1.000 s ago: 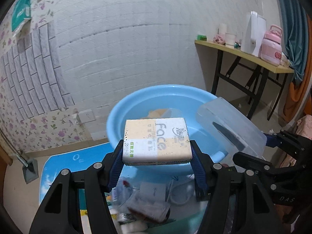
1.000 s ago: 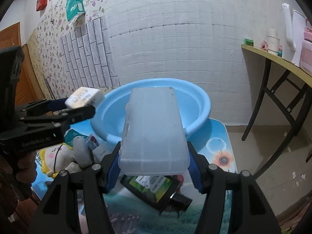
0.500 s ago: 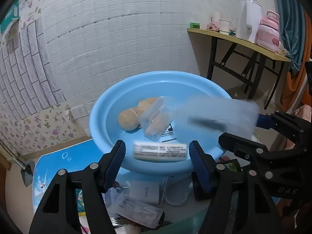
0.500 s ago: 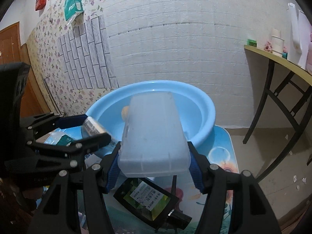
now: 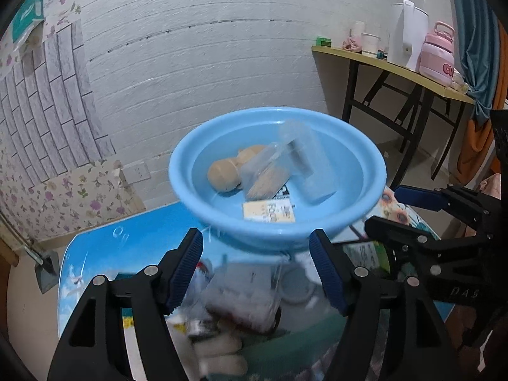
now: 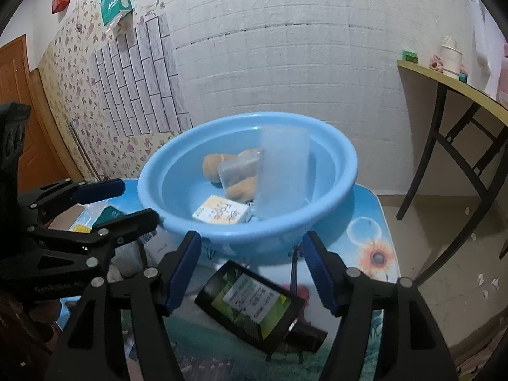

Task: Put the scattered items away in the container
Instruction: 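Carry both items over the basin and release them inside, then grasp the white plush in yellow mesh with the left gripper while the right gripper approaches the black bottle, then lift the plush with the left gripper while the right gripper grasps the black bottle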

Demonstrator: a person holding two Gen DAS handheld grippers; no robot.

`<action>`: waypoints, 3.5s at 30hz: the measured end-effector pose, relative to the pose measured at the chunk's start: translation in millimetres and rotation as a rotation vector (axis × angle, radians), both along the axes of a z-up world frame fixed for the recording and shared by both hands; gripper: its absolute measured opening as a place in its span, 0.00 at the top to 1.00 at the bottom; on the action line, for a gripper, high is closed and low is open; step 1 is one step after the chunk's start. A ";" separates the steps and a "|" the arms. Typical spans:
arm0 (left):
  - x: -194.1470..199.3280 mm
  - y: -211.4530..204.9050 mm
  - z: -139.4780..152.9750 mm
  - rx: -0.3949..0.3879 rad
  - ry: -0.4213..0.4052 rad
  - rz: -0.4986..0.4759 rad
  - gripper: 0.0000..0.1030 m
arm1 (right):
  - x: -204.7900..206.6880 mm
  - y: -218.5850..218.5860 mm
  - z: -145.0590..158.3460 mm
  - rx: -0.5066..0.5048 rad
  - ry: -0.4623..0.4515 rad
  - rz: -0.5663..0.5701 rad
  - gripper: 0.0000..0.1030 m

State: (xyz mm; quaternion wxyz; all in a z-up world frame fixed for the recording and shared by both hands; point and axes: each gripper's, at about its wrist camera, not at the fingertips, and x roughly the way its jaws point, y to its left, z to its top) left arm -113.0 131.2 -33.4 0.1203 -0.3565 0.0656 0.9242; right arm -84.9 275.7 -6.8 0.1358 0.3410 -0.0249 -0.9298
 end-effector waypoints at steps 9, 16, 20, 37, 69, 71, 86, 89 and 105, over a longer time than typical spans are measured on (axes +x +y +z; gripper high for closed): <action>33.8 -28.8 -0.7 0.003 -0.001 0.052 0.30 | 22.4 0.8 -6.6 0.014 -0.041 -0.023 0.36; 57.5 -55.4 -7.1 0.007 -0.012 0.097 0.30 | 39.3 5.2 -15.2 0.030 -0.076 -0.052 0.36; 68.3 -66.4 -10.4 0.009 -0.015 0.117 0.29 | 48.9 3.4 -17.3 0.039 -0.090 -0.054 0.36; 96.5 -114.2 -34.3 0.036 -0.063 0.207 0.29 | 75.5 -12.1 -23.2 0.092 -0.110 -0.040 0.36; 47.8 -113.5 -52.9 -0.071 -0.090 0.250 0.07 | -3.4 7.5 -42.1 0.168 -0.088 0.119 0.16; 47.0 -114.5 -54.6 -0.064 -0.093 0.251 0.05 | -9.0 7.2 -45.0 0.164 -0.088 0.144 0.14; 45.1 -108.7 -68.6 0.014 -0.174 0.182 0.26 | 5.7 -5.2 -69.8 0.104 -0.220 0.221 0.11; 50.8 -109.2 -65.5 0.028 -0.172 0.174 0.28 | 13.9 -8.3 -69.6 0.086 -0.231 0.217 0.11; 91.5 -138.5 -35.8 0.056 -0.077 0.233 0.28 | 45.5 -14.9 -72.7 0.151 -0.223 0.087 0.37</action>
